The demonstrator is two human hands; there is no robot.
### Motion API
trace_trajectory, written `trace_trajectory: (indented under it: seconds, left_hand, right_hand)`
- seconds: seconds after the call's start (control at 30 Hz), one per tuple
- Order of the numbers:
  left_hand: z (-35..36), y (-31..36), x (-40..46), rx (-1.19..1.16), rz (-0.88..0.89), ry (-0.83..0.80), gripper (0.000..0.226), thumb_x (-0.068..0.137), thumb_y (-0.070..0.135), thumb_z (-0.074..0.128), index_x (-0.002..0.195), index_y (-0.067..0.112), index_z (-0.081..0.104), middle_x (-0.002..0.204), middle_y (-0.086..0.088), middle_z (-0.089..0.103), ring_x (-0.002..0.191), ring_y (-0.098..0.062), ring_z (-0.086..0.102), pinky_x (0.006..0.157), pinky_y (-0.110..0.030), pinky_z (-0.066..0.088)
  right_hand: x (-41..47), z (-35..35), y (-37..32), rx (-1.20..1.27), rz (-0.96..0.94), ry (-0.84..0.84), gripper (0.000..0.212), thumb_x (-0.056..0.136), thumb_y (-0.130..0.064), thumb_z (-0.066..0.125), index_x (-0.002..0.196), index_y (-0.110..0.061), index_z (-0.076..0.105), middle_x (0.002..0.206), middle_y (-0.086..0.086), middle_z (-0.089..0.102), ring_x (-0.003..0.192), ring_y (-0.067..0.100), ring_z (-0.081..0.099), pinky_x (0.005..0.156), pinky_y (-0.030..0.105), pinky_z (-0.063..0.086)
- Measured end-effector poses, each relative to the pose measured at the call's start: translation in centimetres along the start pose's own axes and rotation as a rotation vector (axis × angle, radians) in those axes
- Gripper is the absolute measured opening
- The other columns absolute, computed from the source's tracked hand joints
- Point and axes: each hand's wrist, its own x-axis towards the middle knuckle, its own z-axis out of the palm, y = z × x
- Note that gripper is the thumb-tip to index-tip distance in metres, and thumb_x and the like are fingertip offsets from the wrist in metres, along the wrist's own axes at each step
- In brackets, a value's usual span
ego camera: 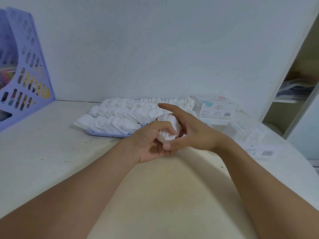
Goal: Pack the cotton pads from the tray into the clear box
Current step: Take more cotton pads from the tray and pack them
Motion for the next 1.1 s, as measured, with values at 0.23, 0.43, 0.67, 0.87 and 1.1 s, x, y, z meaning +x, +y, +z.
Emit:
trace_trajectory:
  seconds: [0.23,0.43,0.67,0.87,1.1]
  left_hand:
    - [0.3,0.5,-0.3,0.064,-0.049,-0.051,0.055,0.06,0.0,0.047,0.115,0.004,0.057,0.094,-0.019,0.064,0.066,-0.023,0.055,0.05,-0.026,0.04]
    - [1.8,-1.6,1.5,0.433,0.375,0.415,0.052,0.08,0.027,0.063,0.131,0.02,0.055,0.128,-0.011,0.065,0.102,-0.019,0.068,0.078,-0.032,0.059]
    - [3.0,-5.2,3.7,1.692,0.827,0.119,0.068,0.097,0.042,0.055,0.156,0.039,0.022,0.165,0.018,0.016,0.14,-0.017,0.032,0.113,-0.033,0.034]
    - [3.3,-5.7,3.6,1.757,0.75,0.039,0.064,0.102,0.034,0.049,0.158,0.038,0.019,0.163,0.024,0.019,0.142,-0.012,0.031,0.114,-0.04,0.035]
    - [3.7,-5.9,3.6,1.802,0.731,0.027,0.065,0.101,0.03,0.05,0.158,0.037,0.018,0.162,0.021,0.021,0.141,-0.014,0.033,0.113,-0.041,0.035]
  right_hand:
    - [-1.1,-1.9,-0.4,0.213,0.075,-0.06,0.048,0.095,-0.003,0.065,0.14,-0.018,0.057,0.122,0.011,0.07,0.112,0.023,0.068,0.091,0.03,0.055]
    - [-1.1,-4.8,0.0,0.279,0.132,0.559,0.043,0.081,-0.003,0.081,0.121,-0.012,0.068,0.098,0.01,0.068,0.087,0.017,0.071,0.073,0.034,0.062]
    - [-3.8,-9.7,3.3,-0.062,0.555,0.921,0.05,0.067,-0.022,0.092,0.109,-0.012,0.066,0.111,0.009,0.067,0.078,0.019,0.072,0.06,0.037,0.064]
    - [-3.6,-9.4,3.9,-0.36,0.718,0.679,0.048,0.06,-0.028,0.096,0.09,-0.02,0.06,0.081,-0.001,0.066,0.067,0.023,0.073,0.076,0.043,0.063]
    - [-2.7,-8.6,5.1,-0.658,0.833,0.626,0.066,0.061,-0.031,0.093,0.113,-0.014,0.057,0.109,0.006,0.065,0.1,0.027,0.065,0.08,0.035,0.05]
